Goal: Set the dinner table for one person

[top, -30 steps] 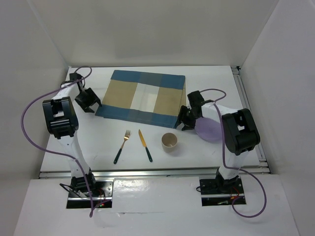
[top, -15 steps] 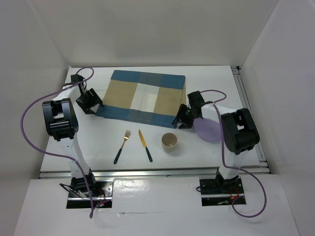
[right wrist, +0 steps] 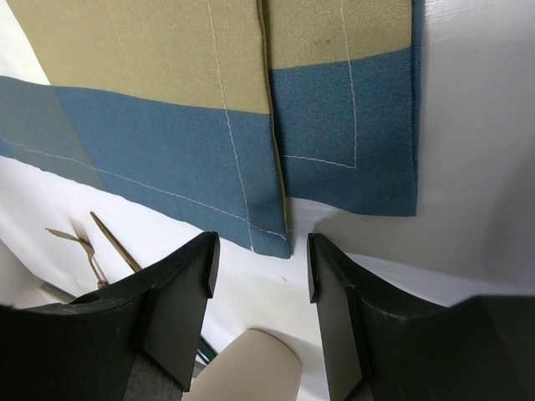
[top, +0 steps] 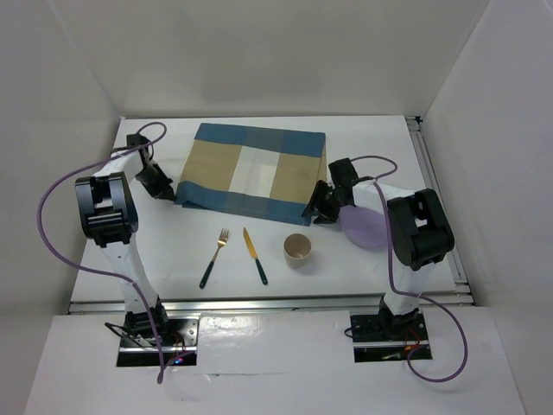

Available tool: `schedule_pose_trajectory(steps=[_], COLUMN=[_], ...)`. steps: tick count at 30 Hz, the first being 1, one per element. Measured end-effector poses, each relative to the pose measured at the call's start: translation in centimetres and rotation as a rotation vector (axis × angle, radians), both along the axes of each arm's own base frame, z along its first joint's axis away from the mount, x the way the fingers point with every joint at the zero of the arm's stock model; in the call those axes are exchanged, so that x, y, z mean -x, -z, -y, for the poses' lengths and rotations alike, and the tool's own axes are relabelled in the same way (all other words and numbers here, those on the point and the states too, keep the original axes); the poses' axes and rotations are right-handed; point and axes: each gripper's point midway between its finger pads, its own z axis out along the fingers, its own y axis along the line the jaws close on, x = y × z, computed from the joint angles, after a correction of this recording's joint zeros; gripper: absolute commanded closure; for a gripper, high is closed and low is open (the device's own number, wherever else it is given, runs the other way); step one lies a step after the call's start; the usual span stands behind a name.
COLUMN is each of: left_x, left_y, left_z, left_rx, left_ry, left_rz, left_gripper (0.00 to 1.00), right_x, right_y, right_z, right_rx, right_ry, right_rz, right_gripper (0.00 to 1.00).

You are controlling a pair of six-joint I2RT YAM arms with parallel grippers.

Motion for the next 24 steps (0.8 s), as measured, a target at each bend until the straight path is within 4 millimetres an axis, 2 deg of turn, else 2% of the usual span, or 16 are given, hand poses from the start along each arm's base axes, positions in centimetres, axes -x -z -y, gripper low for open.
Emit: schedule_pose_trajectory(steps=[6, 13, 18, 19, 22, 23, 24], left_x=[0.5, 0.0, -0.2, -0.1, 0.0, 0.0, 0.1], left_y=[-0.9, -5.0, -6.8, -7.0, -7.0, -6.9, -6.7], left_z=[0.0, -0.2, 0.3, 0.4, 0.6, 0.6, 0.6], left_rx=[-0.007, -0.030, -0.014, -0.010, -0.002, -0.001, 0.005], left_ry=[0.000, -0.003, 0.005, 0.007, 0.012, 0.013, -0.001], left_rz=[-0.017, 0.070, 0.130, 0.135, 0.135, 0.132, 0.128], left_gripper=[1.00, 1.00, 1.00, 0.94, 0.45, 0.37, 0.34], right_x=[-0.2, -0.4, -0.4, -0.4, -0.5, -0.6, -0.6], right_y=[0.0, 0.0, 0.0, -0.1, -0.1, -0.1, -0.1], right_z=[0.2, 0.4, 0.4, 0.4, 0.5, 0.5, 0.5], right_rx=[0.017, 0.029, 0.033, 0.033, 0.041, 0.042, 0.043], right_ry=[-0.005, -0.006, -0.014, -0.015, -0.018, -0.018, -0.019], right_rz=[0.011, 0.019, 0.023, 0.024, 0.030, 0.032, 0.033], right_gripper=[0.41, 0.41, 0.41, 0.41, 0.41, 0.41, 0.41])
